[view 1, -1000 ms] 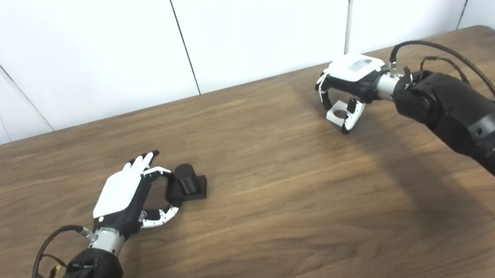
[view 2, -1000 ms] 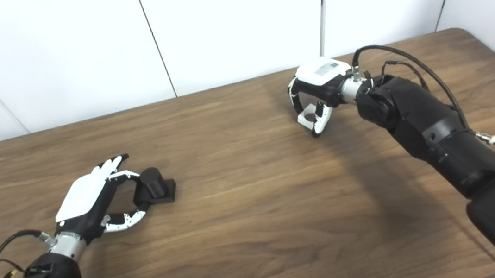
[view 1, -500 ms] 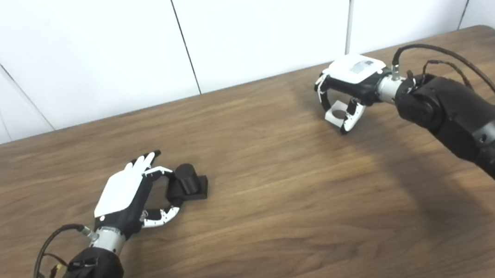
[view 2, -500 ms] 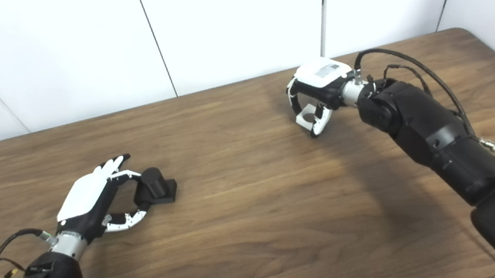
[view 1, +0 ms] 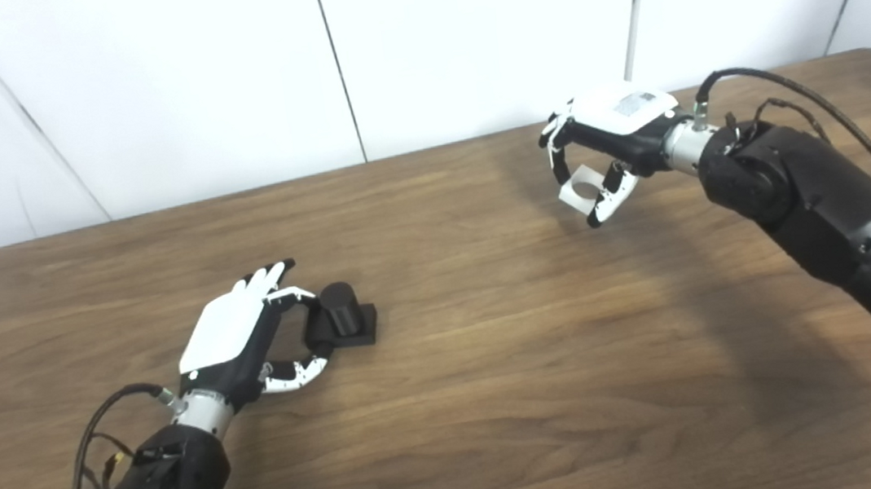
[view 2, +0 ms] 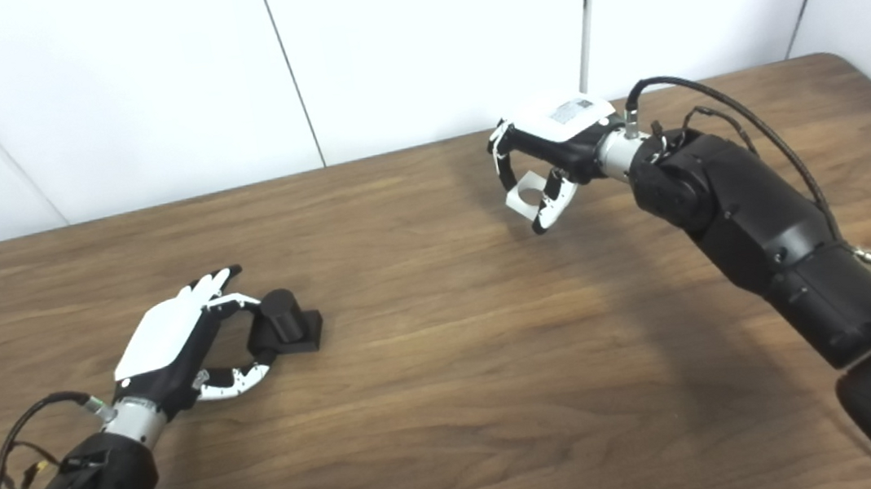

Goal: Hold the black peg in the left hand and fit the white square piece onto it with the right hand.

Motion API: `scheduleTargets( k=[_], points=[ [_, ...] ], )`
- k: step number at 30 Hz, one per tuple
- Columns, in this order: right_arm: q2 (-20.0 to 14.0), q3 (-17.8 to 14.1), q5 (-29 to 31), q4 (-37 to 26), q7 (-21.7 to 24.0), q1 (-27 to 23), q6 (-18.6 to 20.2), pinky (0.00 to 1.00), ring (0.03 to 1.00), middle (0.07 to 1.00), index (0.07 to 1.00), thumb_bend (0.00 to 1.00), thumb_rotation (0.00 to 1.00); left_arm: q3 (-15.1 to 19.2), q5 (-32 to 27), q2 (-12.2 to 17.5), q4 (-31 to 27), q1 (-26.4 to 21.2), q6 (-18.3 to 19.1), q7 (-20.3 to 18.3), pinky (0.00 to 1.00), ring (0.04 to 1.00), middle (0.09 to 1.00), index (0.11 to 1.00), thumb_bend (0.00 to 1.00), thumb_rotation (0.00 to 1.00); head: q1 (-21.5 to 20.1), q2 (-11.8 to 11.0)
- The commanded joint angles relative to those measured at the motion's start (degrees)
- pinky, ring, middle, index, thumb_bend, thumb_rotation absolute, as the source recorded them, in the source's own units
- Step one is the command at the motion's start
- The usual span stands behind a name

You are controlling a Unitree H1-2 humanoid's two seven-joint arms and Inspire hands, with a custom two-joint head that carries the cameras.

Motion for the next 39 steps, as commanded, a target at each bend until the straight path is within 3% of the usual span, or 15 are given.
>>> scheduleTargets(
  k=[1,5,15,26,33,39],
  points=[
    [0.12,-1.32,0.96,-2.49,-0.51,-2.39,-0.84,0.96,0.901,0.819,0.483,0.52,0.14,-0.87,1.95,0.72,1.46,0.21,1.98,-1.95,1.0,1.0,1.0,0.655,0.72,0.18,0.18,0.11],
    [0.81,-1.38,1.79,-3.73,0.37,-2.45,-0.85,0.99,0.907,0.825,0.483,0.52,0.14,-1.03,2.26,0.56,1.41,0.07,2.25,-1.77,1.0,1.0,0.995,0.654,0.73,0.17,0.81,0.18],
    [3.16,-1.72,3.66,-7.39,1.62,-2.32,-1.65,0.9,0.888,0.812,0.482,0.52,0.14,-1.62,2.81,0.1,1.88,-0.41,2.49,-1.39,1.0,1.0,0.997,0.653,0.73,0.18,2.72,0.31],
    [7.2,-2.92,6.15,-11.08,4.34,-1.27,1.39,0.91,0.918,0.822,0.482,0.52,0.14,-1.82,3.27,-0.92,1.91,-0.81,3.05,-1.41,1.0,1.0,0.997,0.651,0.74,0.17,5.11,0.58],
    [9.32,-2.6,6.53,-12.32,5.1,-1.11,1.32,0.94,0.921,0.834,0.482,0.52,0.14,-2.01,3.67,-1.68,2.51,-1.03,3.04,-0.85,1.0,1.0,0.998,0.65,0.74,0.18,6.58,0.67],
    [11.79,-2.41,6.15,-12.3,4.74,-1.27,1.22,0.89,0.911,0.833,0.483,0.52,0.14,-2.26,3.85,-1.98,2.79,-1.06,2.84,-0.22,1.0,1.0,0.998,0.645,0.74,0.19,7.25,0.81]
  ],
)
